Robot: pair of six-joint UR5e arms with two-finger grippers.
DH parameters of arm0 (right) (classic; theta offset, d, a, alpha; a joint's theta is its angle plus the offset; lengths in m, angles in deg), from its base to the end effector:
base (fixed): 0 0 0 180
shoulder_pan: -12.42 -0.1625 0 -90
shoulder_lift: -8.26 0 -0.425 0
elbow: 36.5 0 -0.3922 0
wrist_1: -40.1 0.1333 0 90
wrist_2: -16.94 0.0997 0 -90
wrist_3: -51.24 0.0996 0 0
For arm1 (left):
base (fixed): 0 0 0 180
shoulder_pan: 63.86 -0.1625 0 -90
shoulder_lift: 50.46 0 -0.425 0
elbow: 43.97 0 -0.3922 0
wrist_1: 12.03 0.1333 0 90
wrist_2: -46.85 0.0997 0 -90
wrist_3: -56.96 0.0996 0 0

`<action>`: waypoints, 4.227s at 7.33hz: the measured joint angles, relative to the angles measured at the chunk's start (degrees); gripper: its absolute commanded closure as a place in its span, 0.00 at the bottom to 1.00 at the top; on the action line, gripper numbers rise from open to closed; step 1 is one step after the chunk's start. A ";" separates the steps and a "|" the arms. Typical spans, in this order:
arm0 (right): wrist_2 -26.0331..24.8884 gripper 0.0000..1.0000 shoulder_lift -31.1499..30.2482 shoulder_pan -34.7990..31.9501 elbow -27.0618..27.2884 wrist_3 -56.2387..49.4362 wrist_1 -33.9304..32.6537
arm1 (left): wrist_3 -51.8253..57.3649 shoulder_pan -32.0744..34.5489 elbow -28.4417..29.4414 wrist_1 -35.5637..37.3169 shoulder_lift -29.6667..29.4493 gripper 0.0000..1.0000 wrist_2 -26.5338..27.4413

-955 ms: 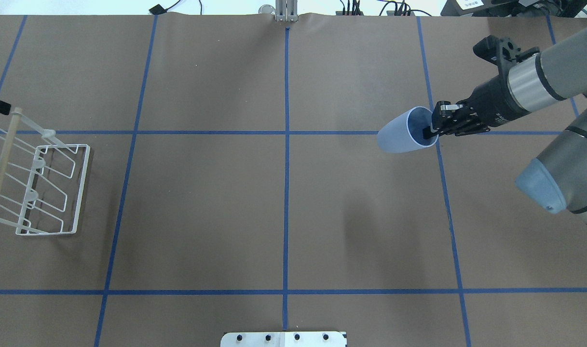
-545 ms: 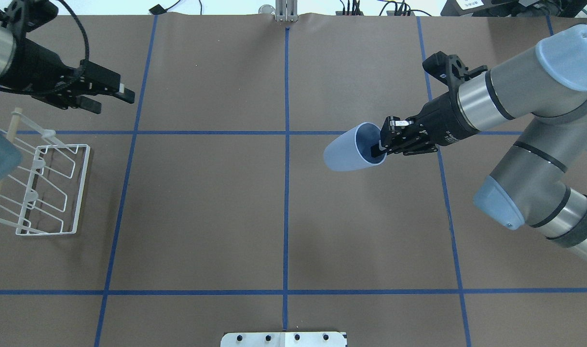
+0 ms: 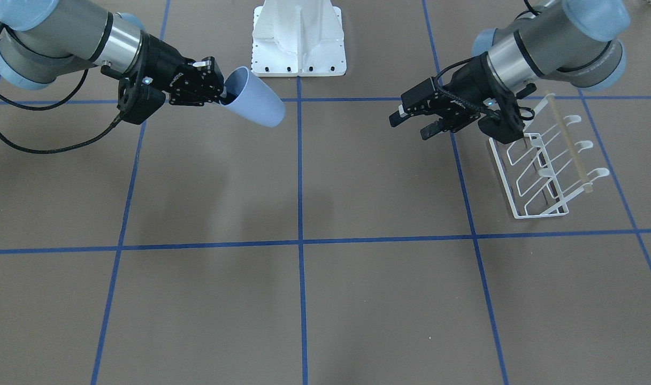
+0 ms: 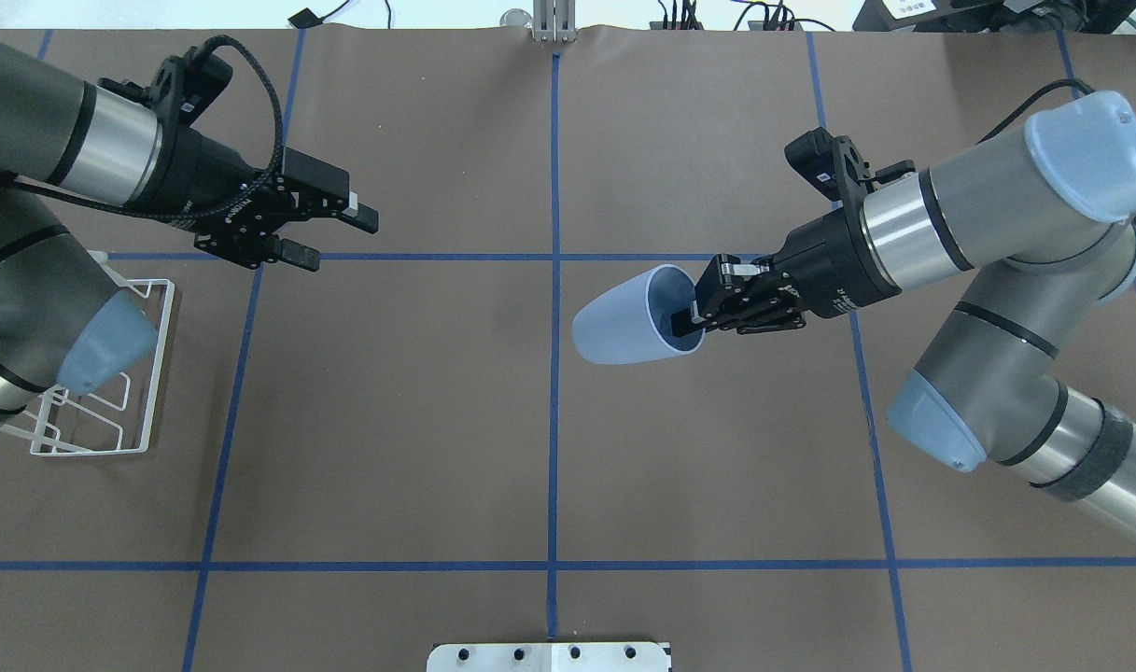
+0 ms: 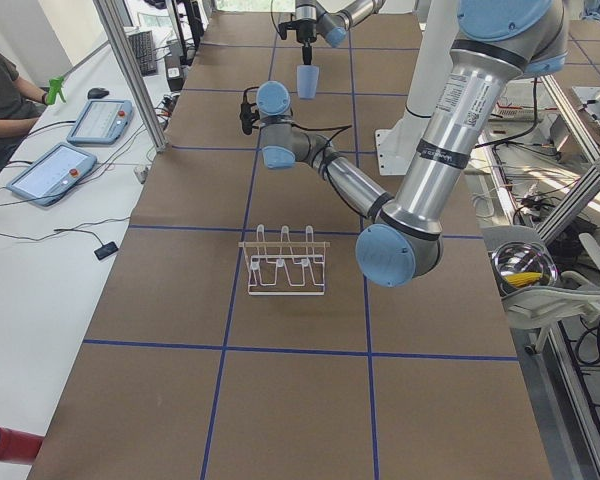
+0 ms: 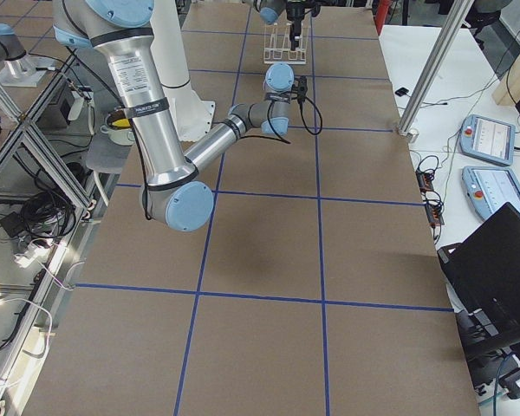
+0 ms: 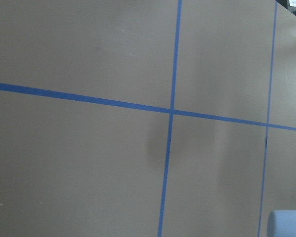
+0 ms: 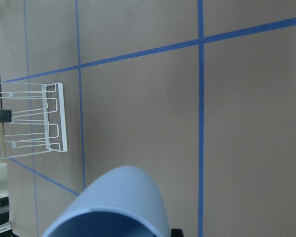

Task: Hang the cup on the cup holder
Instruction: 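Carry the cup toward the center while the left gripper approaches it, then close the left gripper on the cup's closed end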

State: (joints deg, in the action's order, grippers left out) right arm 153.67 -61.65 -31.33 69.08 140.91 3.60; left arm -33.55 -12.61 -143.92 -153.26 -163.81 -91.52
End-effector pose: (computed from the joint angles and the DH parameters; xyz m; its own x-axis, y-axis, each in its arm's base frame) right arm -0.3439 -0.4134 0.2342 0.0102 0.0043 0.9999 0.0520 0.9986 -0.0048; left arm 0.3119 -0.4826 0.2444 0.0592 -0.0832 -0.9948 0.0529 0.9954 -0.0801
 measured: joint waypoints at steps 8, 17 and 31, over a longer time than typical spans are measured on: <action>-16.34 1.00 2.35 2.69 -3.62 36.40 31.64 | -41.47 -9.99 2.90 -38.94 -1.57 0.02 21.91; -19.40 1.00 6.68 9.15 -11.21 44.98 53.57 | -57.39 -11.27 2.43 -48.96 -3.07 0.02 24.55; -23.92 0.00 10.00 11.57 -14.15 44.74 53.56 | -59.29 -14.29 2.01 -52.39 -2.70 1.00 24.61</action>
State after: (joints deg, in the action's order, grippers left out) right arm 129.75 -51.65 -19.76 54.93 185.64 57.16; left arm -92.84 -26.90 -141.91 -205.64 -166.51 -66.90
